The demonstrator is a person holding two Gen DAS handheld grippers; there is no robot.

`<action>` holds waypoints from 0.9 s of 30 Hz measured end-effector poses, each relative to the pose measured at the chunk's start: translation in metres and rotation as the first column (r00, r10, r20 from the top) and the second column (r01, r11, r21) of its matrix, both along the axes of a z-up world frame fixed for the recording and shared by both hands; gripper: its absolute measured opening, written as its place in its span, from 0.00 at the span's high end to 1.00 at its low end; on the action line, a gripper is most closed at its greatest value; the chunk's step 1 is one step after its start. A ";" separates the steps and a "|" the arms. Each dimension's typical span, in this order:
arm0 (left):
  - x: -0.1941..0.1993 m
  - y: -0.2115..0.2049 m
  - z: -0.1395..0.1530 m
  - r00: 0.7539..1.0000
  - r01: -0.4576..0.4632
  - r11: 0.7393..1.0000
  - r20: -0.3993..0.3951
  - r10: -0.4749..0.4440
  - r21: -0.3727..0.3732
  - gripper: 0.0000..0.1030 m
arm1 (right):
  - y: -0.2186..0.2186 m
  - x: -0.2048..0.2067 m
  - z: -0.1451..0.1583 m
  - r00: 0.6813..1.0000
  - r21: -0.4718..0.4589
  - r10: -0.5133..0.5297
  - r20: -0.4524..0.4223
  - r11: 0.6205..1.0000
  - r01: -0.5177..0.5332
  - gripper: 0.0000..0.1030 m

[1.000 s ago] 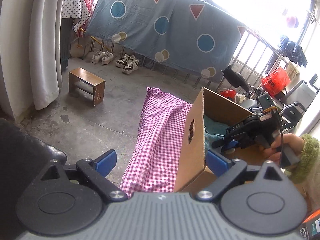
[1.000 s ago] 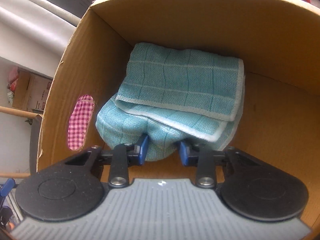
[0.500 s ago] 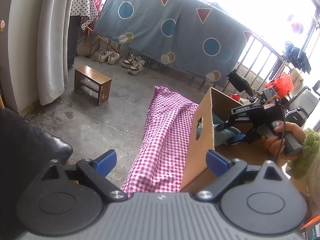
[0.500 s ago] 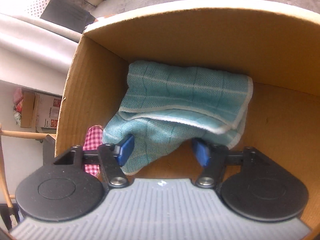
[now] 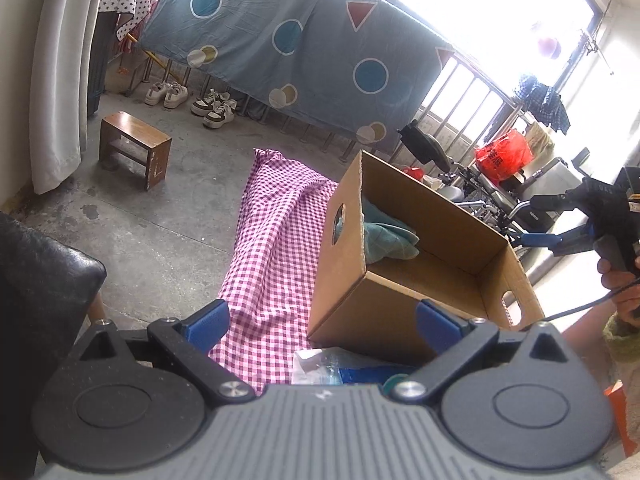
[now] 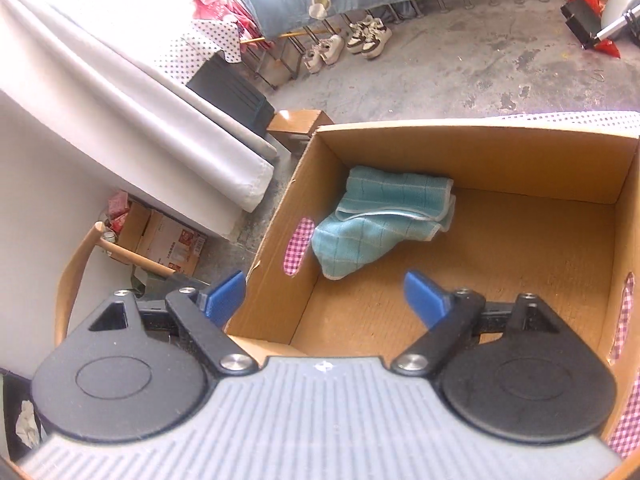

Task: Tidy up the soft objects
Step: 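Open the right gripper to release the towel and withdraw, then grasp the cotton-swab pack and blue bandage box with the right gripper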

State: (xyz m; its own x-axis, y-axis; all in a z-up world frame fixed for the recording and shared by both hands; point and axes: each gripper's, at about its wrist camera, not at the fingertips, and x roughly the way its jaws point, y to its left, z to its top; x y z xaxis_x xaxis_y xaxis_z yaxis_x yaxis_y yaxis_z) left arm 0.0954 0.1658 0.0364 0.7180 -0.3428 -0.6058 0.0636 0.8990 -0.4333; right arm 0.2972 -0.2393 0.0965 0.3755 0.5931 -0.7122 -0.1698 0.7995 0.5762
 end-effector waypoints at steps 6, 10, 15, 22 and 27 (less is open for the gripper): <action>-0.012 -0.027 -0.028 0.969 0.209 0.977 -0.127 -0.211 -0.027 0.03 | -0.023 -0.120 0.033 0.991 0.125 0.057 0.123 0.990 -0.072 0.16; -0.026 -0.064 -0.050 0.907 0.373 0.928 -0.210 -0.365 -0.002 0.06 | -0.016 -0.171 -0.002 0.996 0.189 0.068 0.056 0.979 -0.078 0.17; -0.040 -0.101 -0.077 0.818 0.495 0.868 -0.318 -0.479 -0.033 0.11 | -0.006 -0.208 -0.065 0.995 0.193 0.065 -0.081 0.980 -0.049 0.22; -0.051 -0.118 -0.091 0.804 0.504 0.862 -0.394 -0.445 0.053 0.32 | 0.039 -0.220 -0.143 0.979 0.165 0.098 -0.177 0.984 -0.069 0.37; -0.057 -0.124 -0.094 0.820 0.489 0.863 -0.403 -0.406 0.127 0.52 | 0.060 -0.225 -0.163 0.976 0.101 0.126 -0.179 0.989 -0.109 0.50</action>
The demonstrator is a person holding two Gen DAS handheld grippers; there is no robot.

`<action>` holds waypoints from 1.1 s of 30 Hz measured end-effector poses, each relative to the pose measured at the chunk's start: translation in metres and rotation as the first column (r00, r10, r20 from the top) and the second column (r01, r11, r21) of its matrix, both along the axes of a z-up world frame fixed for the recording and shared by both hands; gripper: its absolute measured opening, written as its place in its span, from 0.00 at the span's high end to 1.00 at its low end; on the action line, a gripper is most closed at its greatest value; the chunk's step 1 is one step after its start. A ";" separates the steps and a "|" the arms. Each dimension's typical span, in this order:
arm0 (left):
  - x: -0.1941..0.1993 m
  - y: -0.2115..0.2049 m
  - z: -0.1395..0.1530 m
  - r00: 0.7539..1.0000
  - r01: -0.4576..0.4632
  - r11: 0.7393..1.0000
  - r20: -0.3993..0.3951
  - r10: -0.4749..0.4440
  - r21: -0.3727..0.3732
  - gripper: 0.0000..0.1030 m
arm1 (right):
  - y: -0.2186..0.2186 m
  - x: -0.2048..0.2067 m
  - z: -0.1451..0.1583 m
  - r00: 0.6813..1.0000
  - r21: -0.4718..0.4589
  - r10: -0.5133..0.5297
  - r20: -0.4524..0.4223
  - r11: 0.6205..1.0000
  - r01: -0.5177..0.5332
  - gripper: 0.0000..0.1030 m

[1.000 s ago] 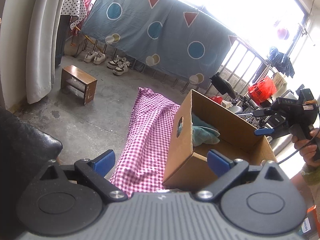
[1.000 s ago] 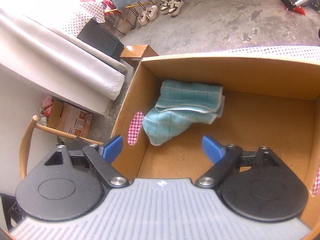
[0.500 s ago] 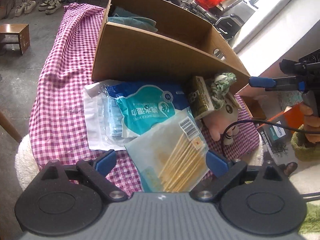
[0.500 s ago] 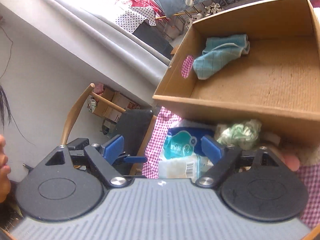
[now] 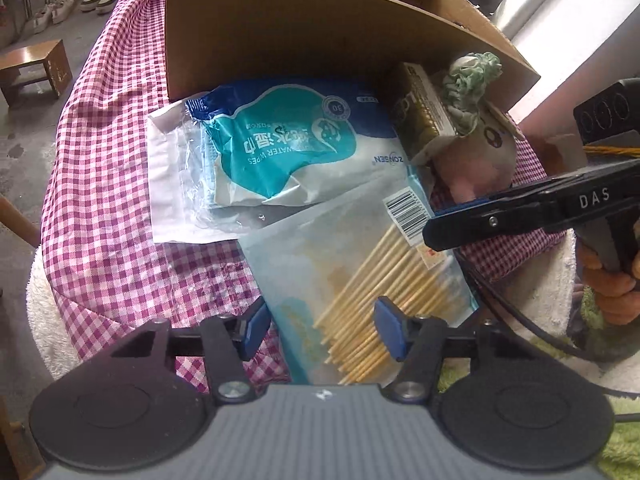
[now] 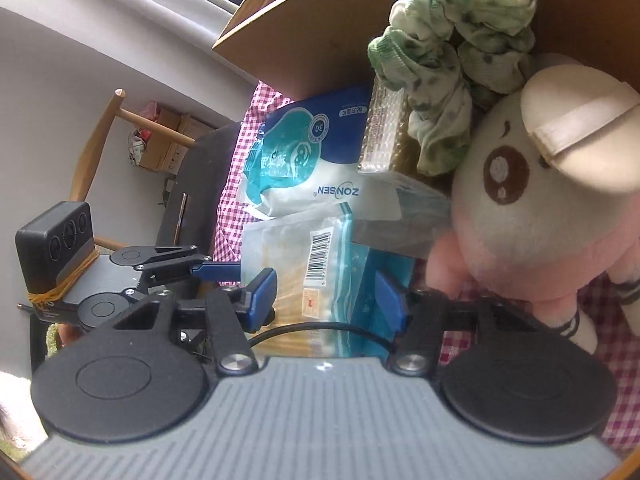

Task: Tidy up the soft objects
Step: 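Grasp the cotton-swab pack and blue bandage box with the right gripper, then carry the swab pack and bandage box into the box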

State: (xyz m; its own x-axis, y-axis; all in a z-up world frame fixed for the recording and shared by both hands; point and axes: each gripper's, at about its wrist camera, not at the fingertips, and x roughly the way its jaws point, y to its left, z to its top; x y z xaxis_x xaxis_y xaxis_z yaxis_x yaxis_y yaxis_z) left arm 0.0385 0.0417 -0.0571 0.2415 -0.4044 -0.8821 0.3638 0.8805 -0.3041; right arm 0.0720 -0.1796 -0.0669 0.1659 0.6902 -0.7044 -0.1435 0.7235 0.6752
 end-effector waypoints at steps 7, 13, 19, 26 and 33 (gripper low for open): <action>-0.001 -0.002 0.010 0.996 -0.048 0.998 0.071 0.045 0.045 0.71 | 0.013 -0.001 -0.001 0.998 -0.058 0.022 0.061 0.998 -0.019 0.70; -0.009 0.003 0.031 0.987 -0.088 0.995 0.141 0.080 0.047 0.78 | 0.000 -0.011 0.025 0.993 -0.003 -0.025 0.116 1.000 0.025 0.77; -0.016 0.012 0.073 0.956 -0.135 0.991 0.267 0.122 0.028 0.80 | 0.000 -0.010 0.063 0.977 0.048 -0.060 0.206 0.998 0.051 0.80; -0.008 0.025 0.125 0.918 -0.160 0.987 0.363 0.156 -0.019 0.80 | 0.002 0.002 0.114 0.951 0.102 -0.071 0.302 0.994 0.041 0.82; 0.037 0.018 0.170 0.873 -0.137 0.989 0.464 0.151 -0.063 0.80 | -0.017 0.053 0.159 0.920 0.114 -0.100 0.378 0.992 0.061 0.83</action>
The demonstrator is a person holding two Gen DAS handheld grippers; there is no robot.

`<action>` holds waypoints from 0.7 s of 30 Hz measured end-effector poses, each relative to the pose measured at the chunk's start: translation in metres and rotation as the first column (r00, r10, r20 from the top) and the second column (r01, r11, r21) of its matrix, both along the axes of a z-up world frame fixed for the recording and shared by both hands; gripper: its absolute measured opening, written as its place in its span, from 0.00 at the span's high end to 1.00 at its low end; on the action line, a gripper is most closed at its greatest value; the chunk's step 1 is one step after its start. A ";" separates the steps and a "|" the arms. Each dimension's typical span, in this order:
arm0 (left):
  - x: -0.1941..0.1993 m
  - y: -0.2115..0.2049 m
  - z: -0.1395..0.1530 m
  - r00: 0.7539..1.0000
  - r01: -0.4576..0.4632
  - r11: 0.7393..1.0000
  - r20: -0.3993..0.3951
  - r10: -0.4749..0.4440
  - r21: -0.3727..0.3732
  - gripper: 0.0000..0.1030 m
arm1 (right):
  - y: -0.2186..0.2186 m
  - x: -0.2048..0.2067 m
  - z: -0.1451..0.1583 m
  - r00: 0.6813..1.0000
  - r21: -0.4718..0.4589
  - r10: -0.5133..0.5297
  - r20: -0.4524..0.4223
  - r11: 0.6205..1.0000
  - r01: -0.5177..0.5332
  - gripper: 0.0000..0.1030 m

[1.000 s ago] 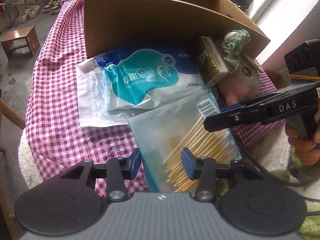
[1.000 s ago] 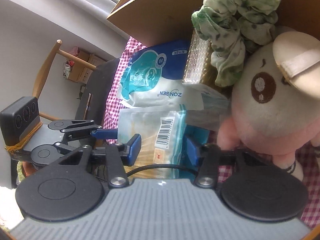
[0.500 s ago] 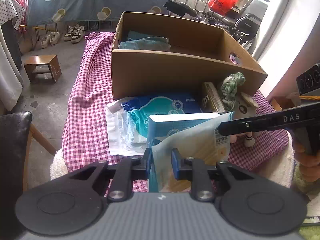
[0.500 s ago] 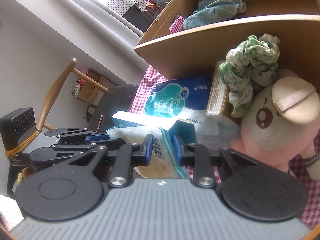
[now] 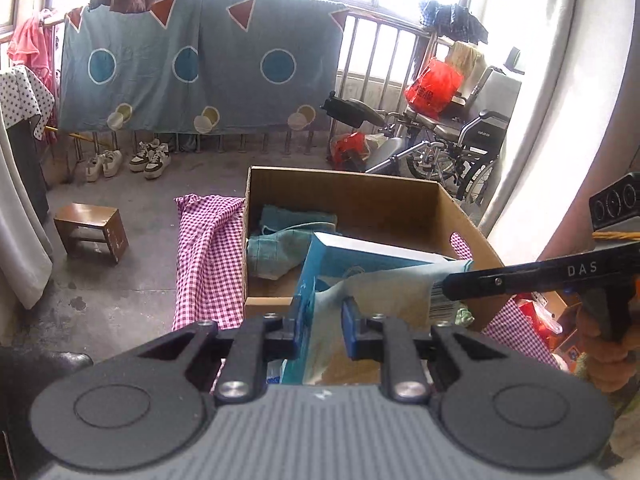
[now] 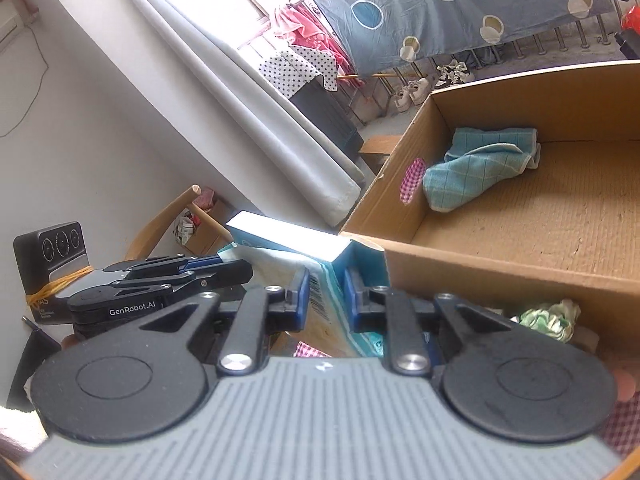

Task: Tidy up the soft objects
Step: 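Carry the swab pack and bandage box into the box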

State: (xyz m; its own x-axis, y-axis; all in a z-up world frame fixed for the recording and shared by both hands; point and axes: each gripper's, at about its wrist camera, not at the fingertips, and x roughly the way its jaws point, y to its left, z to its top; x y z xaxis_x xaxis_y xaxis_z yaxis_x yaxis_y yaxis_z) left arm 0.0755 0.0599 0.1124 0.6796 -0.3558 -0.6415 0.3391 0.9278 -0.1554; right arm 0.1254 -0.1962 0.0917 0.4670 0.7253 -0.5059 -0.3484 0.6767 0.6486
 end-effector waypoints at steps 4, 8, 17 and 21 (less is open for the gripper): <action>0.044 -0.015 0.016 0.999 0.009 1.000 0.046 -0.009 0.005 0.84 | -0.008 0.050 0.014 1.000 -0.003 -0.022 0.015 1.000 0.022 0.84; 0.098 -0.032 0.015 0.998 0.067 0.995 -0.015 -0.069 -0.070 0.84 | -0.014 0.105 0.004 0.999 0.004 -0.035 -0.033 0.999 0.035 0.85; 0.185 -0.057 -0.054 0.986 0.046 0.998 -0.159 -0.051 -0.037 0.83 | -0.030 0.207 -0.106 0.940 -0.054 -0.094 -0.329 0.995 0.081 0.85; 0.190 -0.049 -0.064 0.983 0.037 0.999 -0.178 -0.043 -0.039 0.78 | -0.025 0.224 -0.152 0.892 -0.082 -0.098 -0.442 0.994 0.068 0.85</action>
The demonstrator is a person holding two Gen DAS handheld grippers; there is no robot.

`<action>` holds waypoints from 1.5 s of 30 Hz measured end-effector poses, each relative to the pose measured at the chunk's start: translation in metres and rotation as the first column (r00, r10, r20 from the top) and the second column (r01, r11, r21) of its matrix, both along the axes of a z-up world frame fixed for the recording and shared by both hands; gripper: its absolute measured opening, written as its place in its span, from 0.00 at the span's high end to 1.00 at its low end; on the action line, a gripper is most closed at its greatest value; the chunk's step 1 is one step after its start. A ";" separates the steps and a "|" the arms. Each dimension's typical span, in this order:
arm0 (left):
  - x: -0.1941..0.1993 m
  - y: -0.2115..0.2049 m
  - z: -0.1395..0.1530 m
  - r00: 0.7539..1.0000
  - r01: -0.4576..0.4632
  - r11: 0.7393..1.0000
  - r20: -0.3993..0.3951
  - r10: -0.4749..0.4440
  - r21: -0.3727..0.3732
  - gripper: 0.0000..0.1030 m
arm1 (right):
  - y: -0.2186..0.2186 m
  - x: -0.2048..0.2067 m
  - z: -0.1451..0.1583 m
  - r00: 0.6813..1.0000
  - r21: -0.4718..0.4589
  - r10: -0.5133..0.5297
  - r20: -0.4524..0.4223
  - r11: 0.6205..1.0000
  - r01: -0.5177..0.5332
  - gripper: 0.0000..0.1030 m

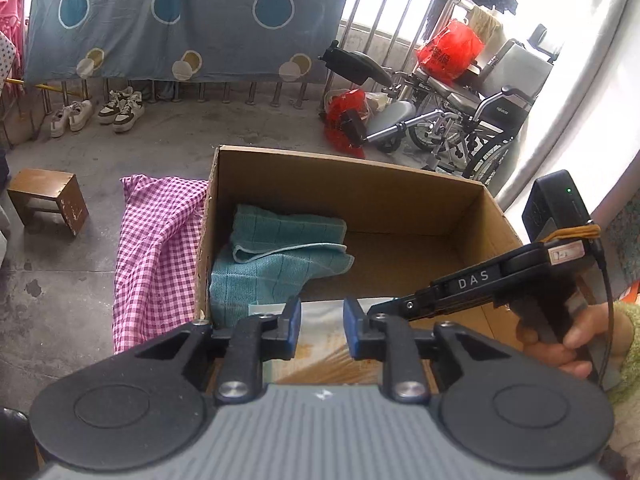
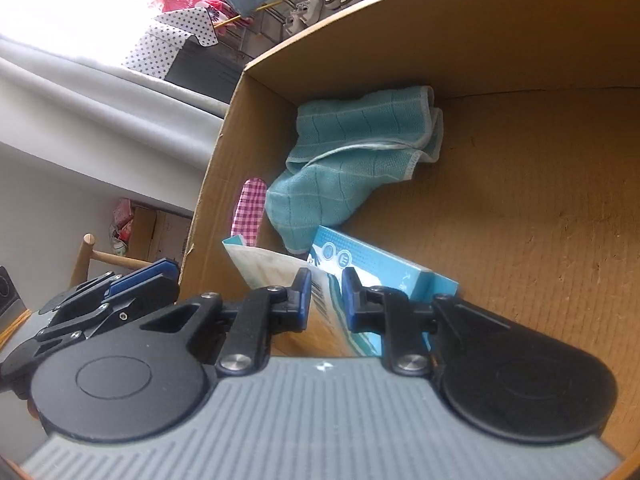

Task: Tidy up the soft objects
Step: 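Carry the swab pack and bandage box into the box, then release the items in the box and press the towel flat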

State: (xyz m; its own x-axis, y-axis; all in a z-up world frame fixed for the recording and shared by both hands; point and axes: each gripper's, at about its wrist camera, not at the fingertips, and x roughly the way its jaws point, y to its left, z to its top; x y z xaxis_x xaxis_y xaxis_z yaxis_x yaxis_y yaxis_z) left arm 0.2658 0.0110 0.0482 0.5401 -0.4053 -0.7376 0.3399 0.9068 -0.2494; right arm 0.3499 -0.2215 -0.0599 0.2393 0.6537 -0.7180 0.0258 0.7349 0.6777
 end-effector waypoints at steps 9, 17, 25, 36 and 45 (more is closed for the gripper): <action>-0.027 0.020 0.012 0.997 -0.049 0.999 0.063 0.048 0.003 0.63 | 0.028 0.008 -0.016 0.997 -0.044 0.065 -0.053 0.997 -0.067 0.83; -0.066 0.046 0.019 0.986 -0.109 0.993 0.126 0.113 -0.041 0.56 | 0.063 0.013 -0.022 0.985 -0.075 0.162 -0.062 0.983 -0.166 0.71; -0.095 0.075 0.015 0.973 -0.174 0.981 0.141 0.185 -0.090 0.56 | 0.059 0.009 0.001 0.989 -0.163 0.142 0.037 0.977 -0.135 0.89; -0.112 0.107 -0.006 0.964 -0.230 0.967 0.111 0.242 -0.109 0.56 | -0.017 0.002 0.022 0.998 -0.339 0.017 0.061 0.941 0.005 0.90; -0.117 0.113 -0.011 0.962 -0.239 0.962 0.103 0.254 -0.134 0.56 | -0.017 0.007 0.013 0.997 -0.368 0.057 0.050 0.929 -0.034 0.90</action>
